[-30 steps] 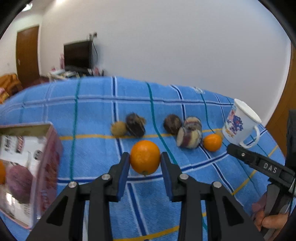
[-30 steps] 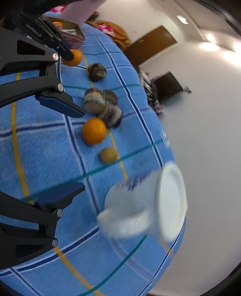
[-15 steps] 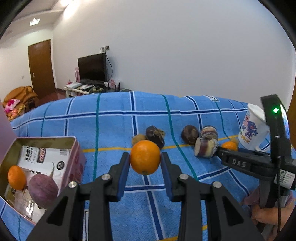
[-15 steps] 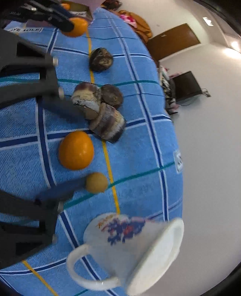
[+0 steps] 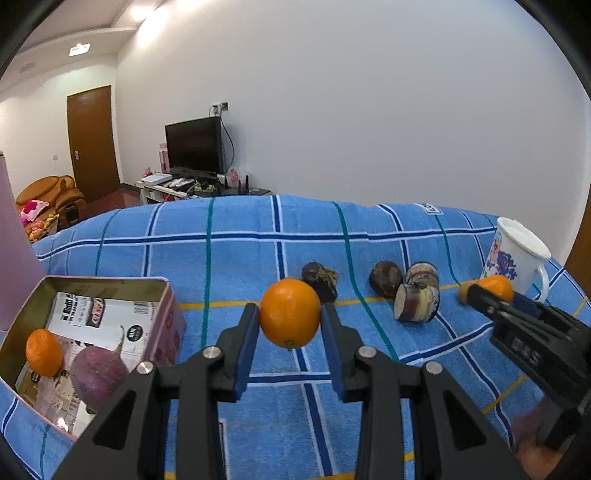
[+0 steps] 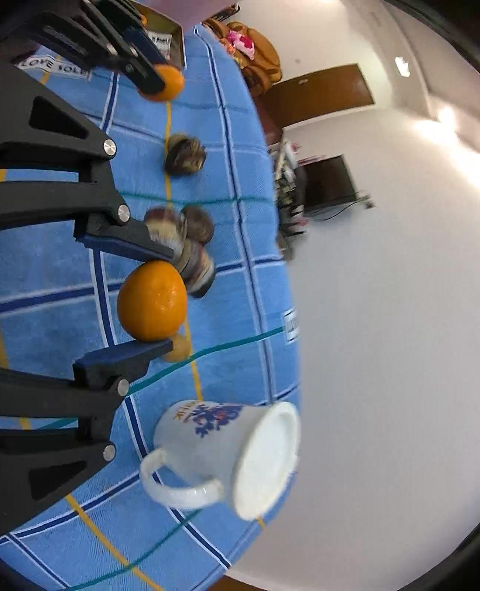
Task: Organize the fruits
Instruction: 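Carry both held oranges over the tin box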
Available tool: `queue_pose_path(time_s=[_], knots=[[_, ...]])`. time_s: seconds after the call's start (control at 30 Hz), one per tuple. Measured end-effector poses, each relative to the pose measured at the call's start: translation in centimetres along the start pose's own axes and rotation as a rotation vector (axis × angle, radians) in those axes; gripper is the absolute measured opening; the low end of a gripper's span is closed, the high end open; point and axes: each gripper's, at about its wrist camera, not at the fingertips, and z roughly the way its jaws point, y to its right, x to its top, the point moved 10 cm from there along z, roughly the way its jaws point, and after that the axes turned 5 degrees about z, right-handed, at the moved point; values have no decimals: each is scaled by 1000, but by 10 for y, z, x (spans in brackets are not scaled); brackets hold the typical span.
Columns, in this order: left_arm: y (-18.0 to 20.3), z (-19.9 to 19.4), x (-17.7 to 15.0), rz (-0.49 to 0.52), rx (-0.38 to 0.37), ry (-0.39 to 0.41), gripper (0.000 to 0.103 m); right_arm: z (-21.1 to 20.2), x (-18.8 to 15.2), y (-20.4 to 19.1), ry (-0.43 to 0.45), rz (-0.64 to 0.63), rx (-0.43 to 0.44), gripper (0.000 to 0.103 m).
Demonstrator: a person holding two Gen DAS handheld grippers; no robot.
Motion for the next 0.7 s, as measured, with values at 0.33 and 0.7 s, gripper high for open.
queue_pose_path(time_s=[0.33, 0.7], knots=[[-13, -25, -3, 25, 54, 60, 36, -43, -7, -37, 107, -86, 71, 44], [-31, -36, -7, 13, 79, 77, 36, -58, -14, -62, 138, -135, 72, 44]])
